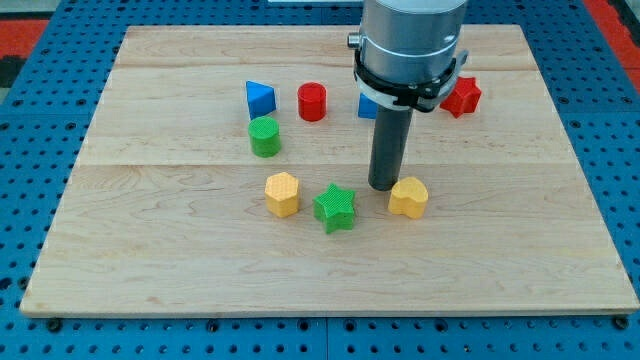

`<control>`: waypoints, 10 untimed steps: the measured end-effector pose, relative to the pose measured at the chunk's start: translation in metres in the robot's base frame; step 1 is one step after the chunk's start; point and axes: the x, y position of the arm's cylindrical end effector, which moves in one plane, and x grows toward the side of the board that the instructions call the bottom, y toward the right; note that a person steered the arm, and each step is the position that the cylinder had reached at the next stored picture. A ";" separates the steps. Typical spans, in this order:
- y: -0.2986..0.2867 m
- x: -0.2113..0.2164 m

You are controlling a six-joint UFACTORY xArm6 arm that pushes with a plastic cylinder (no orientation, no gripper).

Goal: Slide the yellow hexagon up and right a bit

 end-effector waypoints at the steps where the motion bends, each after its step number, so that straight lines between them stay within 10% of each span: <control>1: -0.009 -0.034; 6: -0.175 0.090; 10: -0.114 0.019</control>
